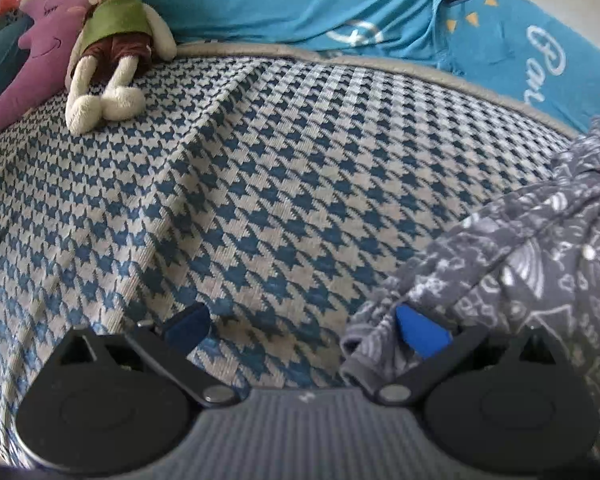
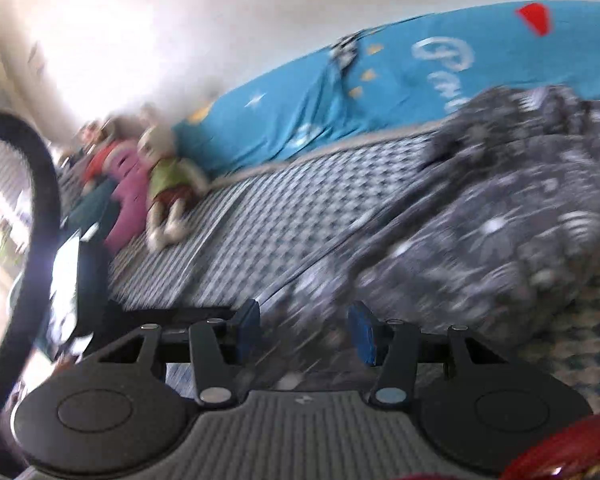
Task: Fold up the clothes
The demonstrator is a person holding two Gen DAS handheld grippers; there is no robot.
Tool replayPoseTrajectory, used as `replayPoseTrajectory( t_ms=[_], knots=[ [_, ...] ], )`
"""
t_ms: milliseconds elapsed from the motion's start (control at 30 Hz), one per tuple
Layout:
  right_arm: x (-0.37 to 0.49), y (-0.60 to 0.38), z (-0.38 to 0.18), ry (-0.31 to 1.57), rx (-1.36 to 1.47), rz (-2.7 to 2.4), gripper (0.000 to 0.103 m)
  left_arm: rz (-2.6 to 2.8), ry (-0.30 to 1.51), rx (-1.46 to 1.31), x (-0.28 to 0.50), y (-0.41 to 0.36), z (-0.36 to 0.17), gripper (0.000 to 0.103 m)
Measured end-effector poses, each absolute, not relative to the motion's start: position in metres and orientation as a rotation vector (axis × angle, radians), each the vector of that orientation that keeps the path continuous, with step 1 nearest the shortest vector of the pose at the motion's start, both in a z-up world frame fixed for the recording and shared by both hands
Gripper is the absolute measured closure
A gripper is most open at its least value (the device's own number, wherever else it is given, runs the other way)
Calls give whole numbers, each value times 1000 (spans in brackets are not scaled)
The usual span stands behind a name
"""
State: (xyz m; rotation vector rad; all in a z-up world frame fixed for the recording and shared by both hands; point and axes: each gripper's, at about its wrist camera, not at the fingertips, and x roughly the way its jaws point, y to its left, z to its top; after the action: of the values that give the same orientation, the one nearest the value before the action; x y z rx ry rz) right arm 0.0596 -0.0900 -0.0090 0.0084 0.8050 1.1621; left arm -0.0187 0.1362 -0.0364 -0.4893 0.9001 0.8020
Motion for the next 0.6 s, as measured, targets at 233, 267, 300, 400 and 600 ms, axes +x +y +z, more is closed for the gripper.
replayPoseTrajectory(
  t_ms=[233,267,300,400,600],
  knots=[
    [28,-74,-17,795,-90,1289,53,819,893,-492,-15,137,-37,0],
    [26,-72,-18,798,-95,1296,53,819,891,-500,-16,137,-36,0],
    [24,-71,-19,800,-98,1301,53,819,891,-507,-16,137,-36,0],
    [18,-70,-21,802,-109,1310,53,809,893,-524,-18,136,-34,0],
    [5,-69,-25,783,-154,1310,53,804,887,-563,-26,132,-30,0]
  ],
)
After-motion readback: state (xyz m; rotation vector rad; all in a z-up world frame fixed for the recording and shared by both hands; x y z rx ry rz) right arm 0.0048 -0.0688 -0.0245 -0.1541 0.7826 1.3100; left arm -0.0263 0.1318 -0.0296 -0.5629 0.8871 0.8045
